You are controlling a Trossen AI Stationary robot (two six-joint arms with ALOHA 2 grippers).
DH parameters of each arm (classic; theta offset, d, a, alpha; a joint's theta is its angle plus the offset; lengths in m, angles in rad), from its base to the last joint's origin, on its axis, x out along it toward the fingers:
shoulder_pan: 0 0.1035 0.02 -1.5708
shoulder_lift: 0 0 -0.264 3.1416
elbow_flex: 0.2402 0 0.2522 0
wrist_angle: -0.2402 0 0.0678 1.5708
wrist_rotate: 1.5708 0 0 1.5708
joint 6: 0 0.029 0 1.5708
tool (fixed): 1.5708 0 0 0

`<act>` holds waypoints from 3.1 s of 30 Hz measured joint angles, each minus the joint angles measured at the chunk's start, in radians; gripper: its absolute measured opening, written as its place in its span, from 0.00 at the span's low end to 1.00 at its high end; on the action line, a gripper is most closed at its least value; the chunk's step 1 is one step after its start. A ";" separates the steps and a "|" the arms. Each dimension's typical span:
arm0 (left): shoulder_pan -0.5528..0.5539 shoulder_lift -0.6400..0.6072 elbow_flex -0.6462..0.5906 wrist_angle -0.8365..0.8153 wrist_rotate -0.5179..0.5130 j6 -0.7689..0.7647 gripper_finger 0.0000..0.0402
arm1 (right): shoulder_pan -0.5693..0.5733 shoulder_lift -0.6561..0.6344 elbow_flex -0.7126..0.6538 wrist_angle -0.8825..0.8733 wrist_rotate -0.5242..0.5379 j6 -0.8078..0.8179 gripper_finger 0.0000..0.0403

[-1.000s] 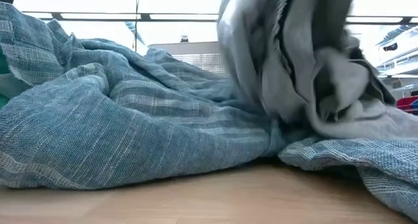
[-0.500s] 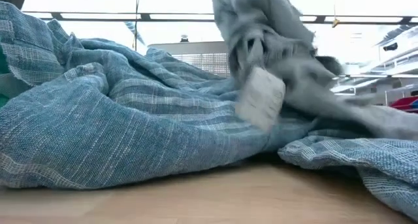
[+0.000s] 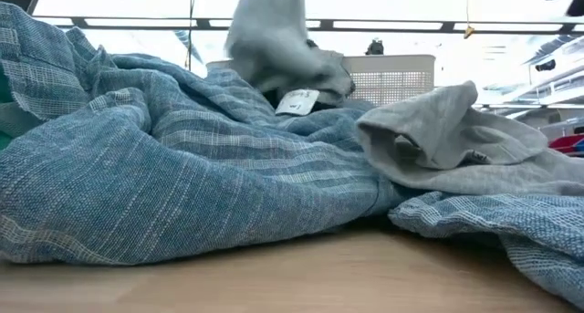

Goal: Sort clothes
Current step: Put the gray shirt into the white bin

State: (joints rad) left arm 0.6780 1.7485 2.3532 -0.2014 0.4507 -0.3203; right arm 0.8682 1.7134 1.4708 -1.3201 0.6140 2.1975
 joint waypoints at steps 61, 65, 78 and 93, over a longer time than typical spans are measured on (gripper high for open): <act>-0.541 -0.357 -0.100 -1.049 -0.373 0.353 0.34 | -0.543 -0.012 0.000 0.767 0.088 -1.447 0.29; -0.596 -0.484 -0.347 -0.917 -0.435 0.304 0.34 | -0.586 -0.012 0.000 0.754 0.041 -1.461 0.30; -0.669 -1.033 -1.195 -0.462 -0.539 0.125 0.34 | -0.661 0.120 -0.005 0.854 -0.087 -1.492 0.30; -0.668 -1.347 -1.562 -0.434 -0.600 0.030 0.34 | -0.755 0.074 0.361 0.850 0.033 -1.912 0.01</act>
State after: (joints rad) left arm 0.0101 0.4019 0.7914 -0.6350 -0.1490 -0.2902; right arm 0.1130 1.7876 1.8319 -0.4697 0.6470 0.2852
